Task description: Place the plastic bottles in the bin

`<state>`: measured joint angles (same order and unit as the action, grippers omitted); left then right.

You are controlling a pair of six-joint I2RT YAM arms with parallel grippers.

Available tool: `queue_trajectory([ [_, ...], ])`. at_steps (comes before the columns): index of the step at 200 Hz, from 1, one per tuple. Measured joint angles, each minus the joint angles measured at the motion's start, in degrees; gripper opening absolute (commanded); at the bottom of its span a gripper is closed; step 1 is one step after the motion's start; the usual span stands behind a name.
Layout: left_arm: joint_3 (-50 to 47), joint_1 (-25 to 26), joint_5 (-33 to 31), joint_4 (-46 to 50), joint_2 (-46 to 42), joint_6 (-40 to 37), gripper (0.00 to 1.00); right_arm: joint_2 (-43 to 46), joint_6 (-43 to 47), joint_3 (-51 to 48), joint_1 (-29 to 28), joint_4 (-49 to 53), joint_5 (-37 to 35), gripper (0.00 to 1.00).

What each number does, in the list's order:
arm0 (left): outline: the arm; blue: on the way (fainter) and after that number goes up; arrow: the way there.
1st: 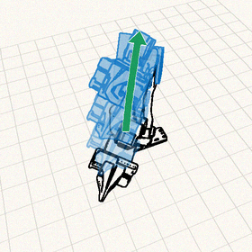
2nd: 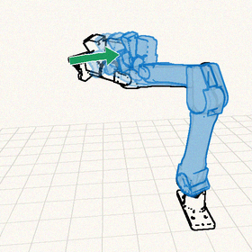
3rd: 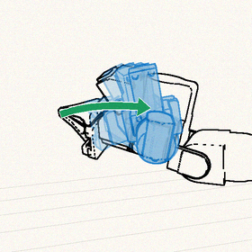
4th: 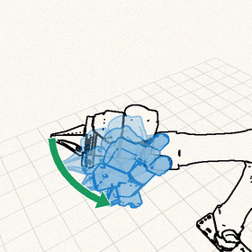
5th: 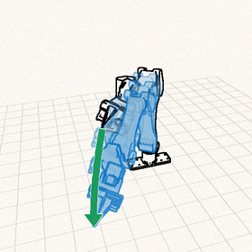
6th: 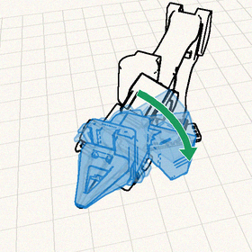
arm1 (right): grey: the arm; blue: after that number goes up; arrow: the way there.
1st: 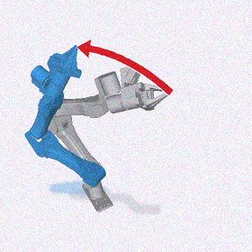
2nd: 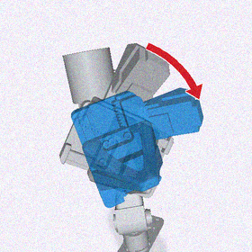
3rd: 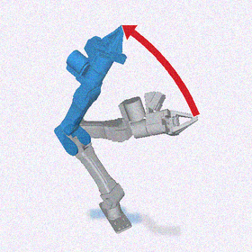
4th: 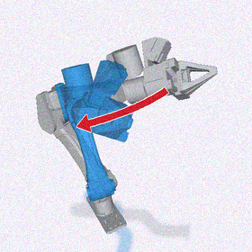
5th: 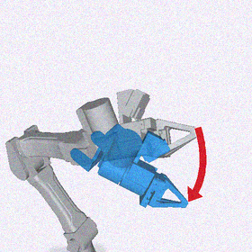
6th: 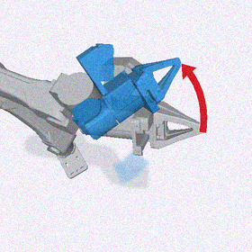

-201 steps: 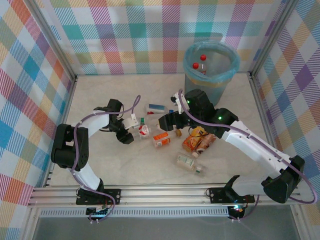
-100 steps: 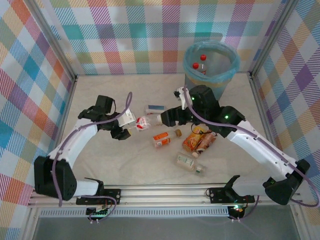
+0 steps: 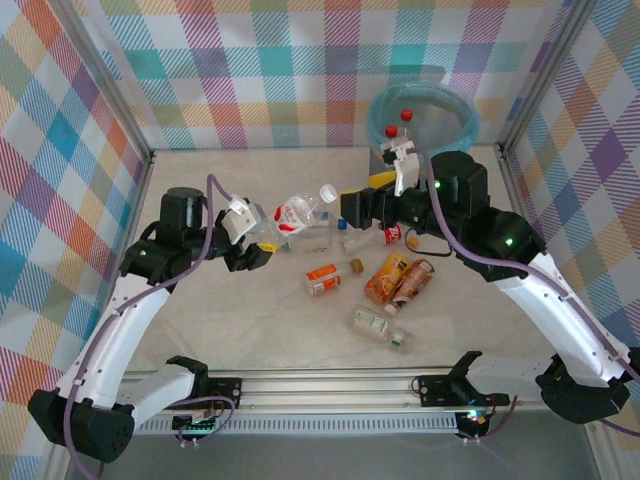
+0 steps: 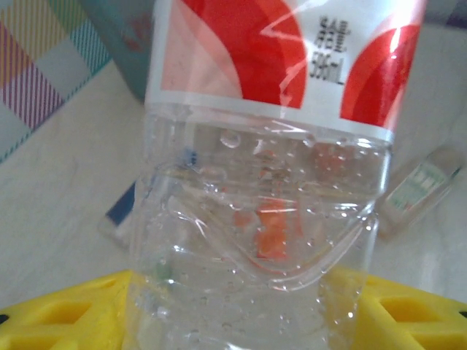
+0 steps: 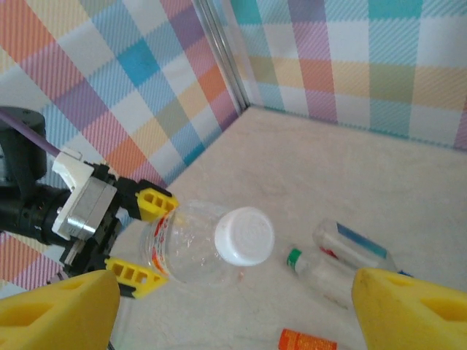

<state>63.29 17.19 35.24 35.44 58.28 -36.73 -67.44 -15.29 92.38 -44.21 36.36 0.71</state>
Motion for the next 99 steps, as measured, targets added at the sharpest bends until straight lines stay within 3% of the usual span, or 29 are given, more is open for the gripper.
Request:
queue_trajectory([
  [55, 2.36, 3.06, 1.88, -3.76, -0.70, 7.98, 0.63, -5.03, -0.04, 5.29, 0.31, -0.33, 5.57, 0.76],
  [99, 3.41, 4.79, 2.91, -4.57, -0.35, 9.14, 0.63, -7.13, -1.09, 5.29, 0.31, -0.48, 9.75, 0.61],
])
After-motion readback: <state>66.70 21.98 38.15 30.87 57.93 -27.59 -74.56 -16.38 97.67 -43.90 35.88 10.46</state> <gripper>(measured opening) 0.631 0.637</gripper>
